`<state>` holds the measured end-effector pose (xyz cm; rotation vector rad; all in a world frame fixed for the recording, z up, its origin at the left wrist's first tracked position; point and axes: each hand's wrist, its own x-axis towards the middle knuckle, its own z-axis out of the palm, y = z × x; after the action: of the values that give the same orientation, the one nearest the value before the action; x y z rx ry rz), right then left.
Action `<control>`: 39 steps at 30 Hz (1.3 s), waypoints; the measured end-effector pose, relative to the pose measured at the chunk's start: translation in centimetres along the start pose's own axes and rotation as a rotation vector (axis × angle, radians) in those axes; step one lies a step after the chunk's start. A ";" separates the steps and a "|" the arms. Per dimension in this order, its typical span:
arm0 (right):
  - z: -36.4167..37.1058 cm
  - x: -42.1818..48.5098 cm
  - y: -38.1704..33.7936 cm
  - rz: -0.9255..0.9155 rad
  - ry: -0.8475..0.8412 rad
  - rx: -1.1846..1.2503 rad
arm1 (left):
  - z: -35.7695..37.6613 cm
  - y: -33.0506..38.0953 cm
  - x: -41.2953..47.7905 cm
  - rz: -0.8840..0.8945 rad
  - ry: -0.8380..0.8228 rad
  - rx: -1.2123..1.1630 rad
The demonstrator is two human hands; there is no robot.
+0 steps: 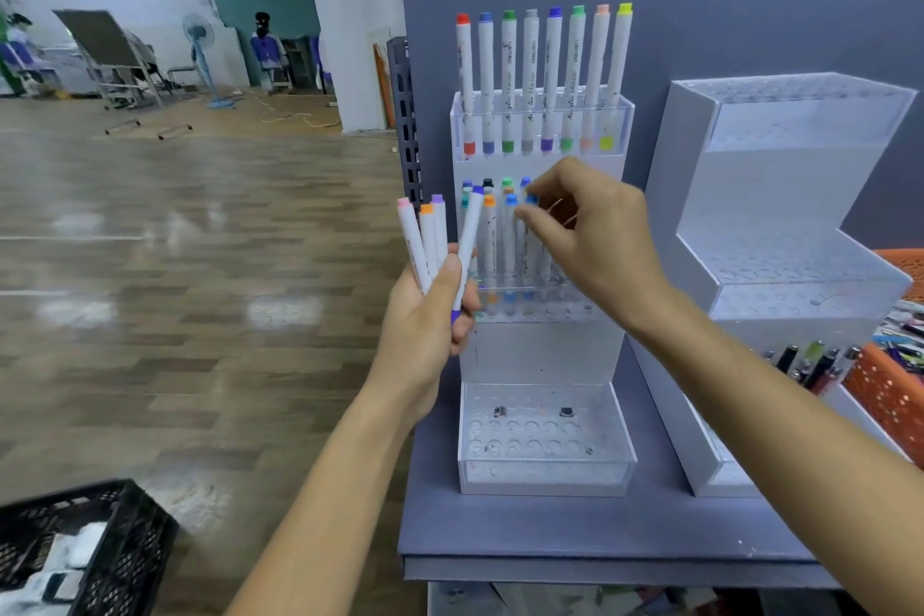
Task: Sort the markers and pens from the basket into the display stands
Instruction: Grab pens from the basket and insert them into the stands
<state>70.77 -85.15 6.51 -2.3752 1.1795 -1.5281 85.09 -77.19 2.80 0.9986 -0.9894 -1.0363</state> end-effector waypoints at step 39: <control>-2.5 0.9 0.2 -0.011 0.135 0.169 | 1.1 0.1 -0.1 0.038 -0.060 0.129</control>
<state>68.86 -85.07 8.30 -2.2057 1.0154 -1.7401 84.05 -77.24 3.18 1.0545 -1.1323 -0.9853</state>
